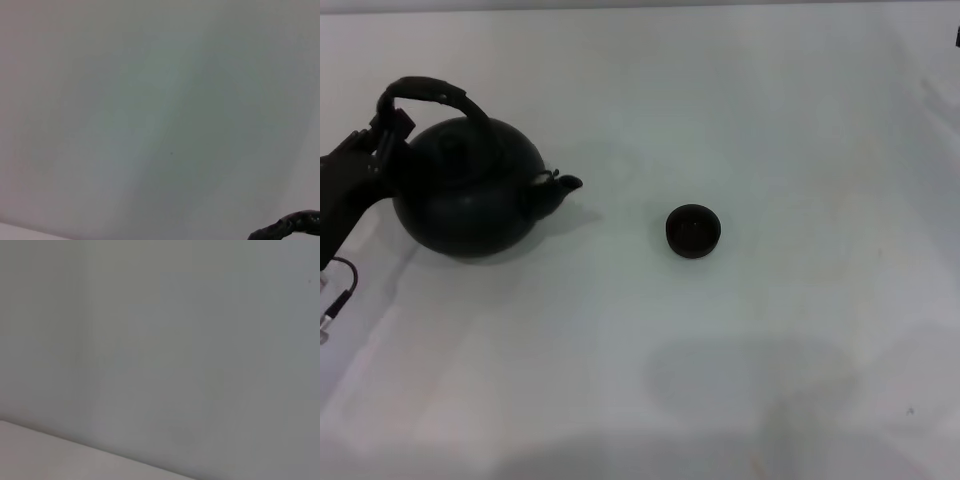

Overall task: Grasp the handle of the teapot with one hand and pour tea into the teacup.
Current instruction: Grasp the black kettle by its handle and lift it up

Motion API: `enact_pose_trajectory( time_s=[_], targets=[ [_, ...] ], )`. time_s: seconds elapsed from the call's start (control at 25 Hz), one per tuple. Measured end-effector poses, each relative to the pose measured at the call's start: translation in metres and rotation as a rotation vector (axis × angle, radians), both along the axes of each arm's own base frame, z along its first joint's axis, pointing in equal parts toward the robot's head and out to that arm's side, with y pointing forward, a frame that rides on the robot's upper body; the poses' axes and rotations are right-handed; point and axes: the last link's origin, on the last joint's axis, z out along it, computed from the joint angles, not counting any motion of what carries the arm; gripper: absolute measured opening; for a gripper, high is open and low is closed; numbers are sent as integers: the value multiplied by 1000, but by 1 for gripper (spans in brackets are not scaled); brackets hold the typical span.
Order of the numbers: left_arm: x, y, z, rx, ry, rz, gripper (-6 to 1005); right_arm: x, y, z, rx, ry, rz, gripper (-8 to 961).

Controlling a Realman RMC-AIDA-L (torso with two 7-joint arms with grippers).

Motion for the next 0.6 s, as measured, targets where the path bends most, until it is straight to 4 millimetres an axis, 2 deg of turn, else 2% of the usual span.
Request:
enact_pose_trajectory(
  time_s=[0.24, 0.4, 0.6],
  targets=[
    [-2, 0, 6, 45, -36, 23, 180, 1, -2, -3, -7, 8, -3, 860],
    [5, 0, 11, 56, -60, -27, 179, 1, -2, -3, -8, 10, -4, 860],
    [12, 13, 23, 17, -47, -99, 177, -1, -1, -4, -10, 7, 5, 860]
  ],
)
